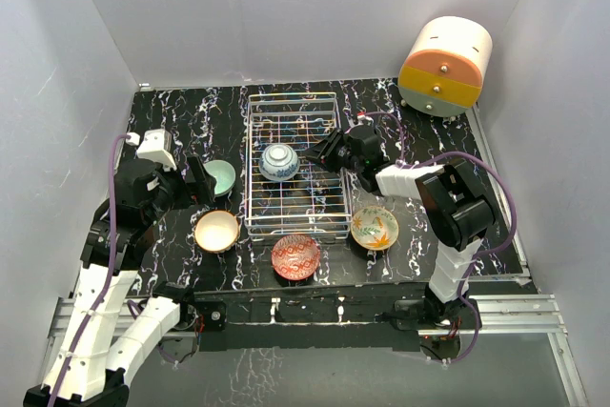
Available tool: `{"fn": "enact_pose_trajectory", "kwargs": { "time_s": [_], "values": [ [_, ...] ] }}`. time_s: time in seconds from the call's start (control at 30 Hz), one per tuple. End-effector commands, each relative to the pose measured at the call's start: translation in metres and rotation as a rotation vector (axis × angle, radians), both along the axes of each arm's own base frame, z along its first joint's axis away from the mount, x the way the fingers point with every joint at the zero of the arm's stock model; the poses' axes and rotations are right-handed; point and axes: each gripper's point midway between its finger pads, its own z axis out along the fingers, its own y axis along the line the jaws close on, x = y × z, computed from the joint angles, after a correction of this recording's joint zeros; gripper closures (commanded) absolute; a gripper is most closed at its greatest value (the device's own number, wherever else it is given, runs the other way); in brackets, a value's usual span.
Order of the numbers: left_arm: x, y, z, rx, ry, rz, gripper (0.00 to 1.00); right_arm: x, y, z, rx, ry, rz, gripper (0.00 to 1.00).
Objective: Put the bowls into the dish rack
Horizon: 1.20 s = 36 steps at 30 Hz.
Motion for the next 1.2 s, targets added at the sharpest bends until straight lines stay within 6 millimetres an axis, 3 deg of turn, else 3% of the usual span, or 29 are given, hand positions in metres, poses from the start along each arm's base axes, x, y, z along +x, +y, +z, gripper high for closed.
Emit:
{"fn": "enact_pose_trajectory", "kwargs": {
  "time_s": [0.0, 0.23, 0.5, 0.63, 0.77, 1.0, 1.17],
  "values": [
    [-0.002, -0.003, 0.005, -0.017, -0.02, -0.013, 0.03, 0.003, -0.016, -0.015, -0.099, 0.048, -0.045, 0.7],
    [-0.002, -0.002, 0.002, -0.008, -0.014, -0.012, 0.03, 0.014, -0.009, 0.008, -0.229, -0.043, 0.013, 0.6],
    [-0.002, 0.0, 0.002, 0.005, -0.014, -0.004, 0.03, 0.01, 0.027, 0.039, -0.543, -0.19, 0.16, 0.6],
    [-0.002, 0.0, 0.002, 0.008, -0.013, -0.005, 0.03, -0.004, 0.038, 0.037, -0.712, -0.216, 0.225, 0.57],
    [-0.001, 0.001, 0.002, 0.011, -0.013, -0.002, 0.03, -0.015, 0.035, 0.03, -0.847, -0.217, 0.22, 0.52],
    [0.0, 0.002, 0.003, 0.016, -0.014, 0.002, 0.03, -0.025, 0.023, 0.015, -0.928, -0.179, 0.243, 0.52],
    [0.002, 0.001, -0.005, 0.019, 0.003, 0.002, 0.03, -0.023, 0.028, 0.001, -0.939, -0.184, 0.277, 0.52]
  ]
}}
